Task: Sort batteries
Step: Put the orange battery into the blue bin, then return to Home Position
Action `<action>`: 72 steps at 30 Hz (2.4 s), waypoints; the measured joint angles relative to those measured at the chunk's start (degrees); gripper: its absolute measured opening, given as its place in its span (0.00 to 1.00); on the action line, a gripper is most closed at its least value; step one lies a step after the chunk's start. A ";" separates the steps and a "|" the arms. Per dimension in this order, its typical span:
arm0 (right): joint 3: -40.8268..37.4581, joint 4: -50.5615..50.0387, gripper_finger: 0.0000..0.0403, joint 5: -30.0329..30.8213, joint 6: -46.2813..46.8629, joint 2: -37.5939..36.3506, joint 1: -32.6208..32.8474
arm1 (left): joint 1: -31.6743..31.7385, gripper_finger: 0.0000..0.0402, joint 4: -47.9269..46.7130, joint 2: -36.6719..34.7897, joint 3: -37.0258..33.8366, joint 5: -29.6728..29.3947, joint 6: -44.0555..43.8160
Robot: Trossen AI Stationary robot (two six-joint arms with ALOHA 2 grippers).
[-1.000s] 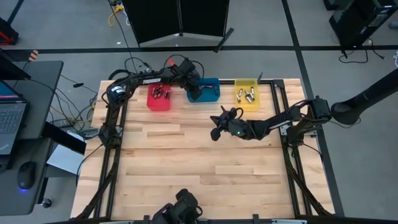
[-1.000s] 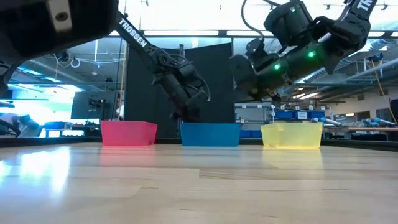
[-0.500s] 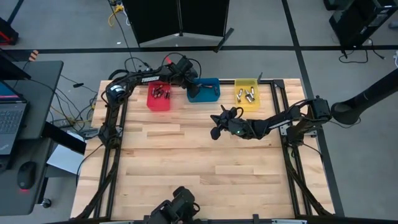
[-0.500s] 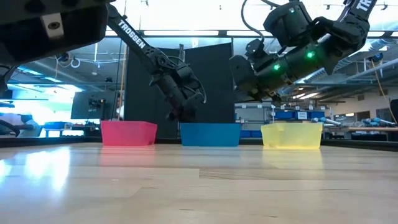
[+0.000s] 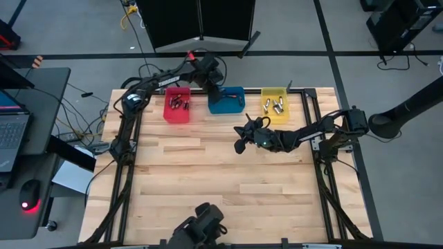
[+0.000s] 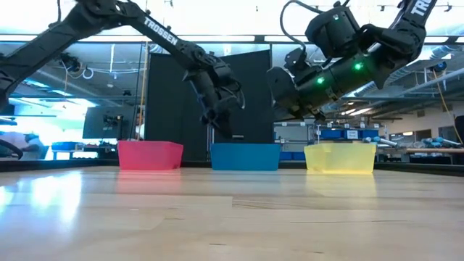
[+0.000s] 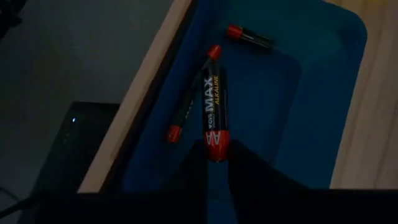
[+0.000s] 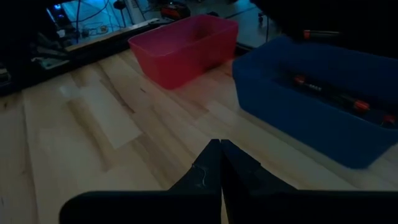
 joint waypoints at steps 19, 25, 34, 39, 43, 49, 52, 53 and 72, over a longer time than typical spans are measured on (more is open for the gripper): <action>0.00 -0.04 0.02 -1.90 -0.57 0.00 -0.66 | -1.70 0.10 -14.68 14.23 18.12 -0.65 5.63; 0.00 -0.04 0.02 -2.11 -0.57 0.00 -0.66 | -1.70 0.10 -13.67 14.39 18.09 -0.70 6.22; 0.00 -0.15 0.02 -2.34 -0.57 0.00 -0.66 | -1.42 0.10 -13.30 15.46 17.64 -1.52 6.48; 0.00 -0.74 0.02 -2.34 -0.57 -0.02 -0.66 | -1.42 0.10 -13.53 16.97 17.57 -1.78 6.48; 0.00 -0.92 0.02 -2.34 -0.57 0.00 -0.66 | -1.42 0.10 -12.97 17.02 17.59 -1.98 6.48; 0.00 -1.04 0.02 -2.36 -0.57 -0.02 -0.66 | -1.42 0.13 -13.33 17.02 18.12 -3.31 6.48; 0.00 -1.24 0.02 -2.36 -0.57 -0.01 -0.66 | -1.42 0.19 -13.44 17.02 18.12 -5.10 6.49; 0.00 -1.34 0.02 -2.36 -0.57 -0.01 -0.66 | -1.42 0.21 -13.44 17.02 18.12 -5.31 6.48; 0.00 -2.14 0.02 -2.41 -0.55 0.00 -0.66 | -3.25 0.22 -17.85 16.86 27.45 -8.34 4.53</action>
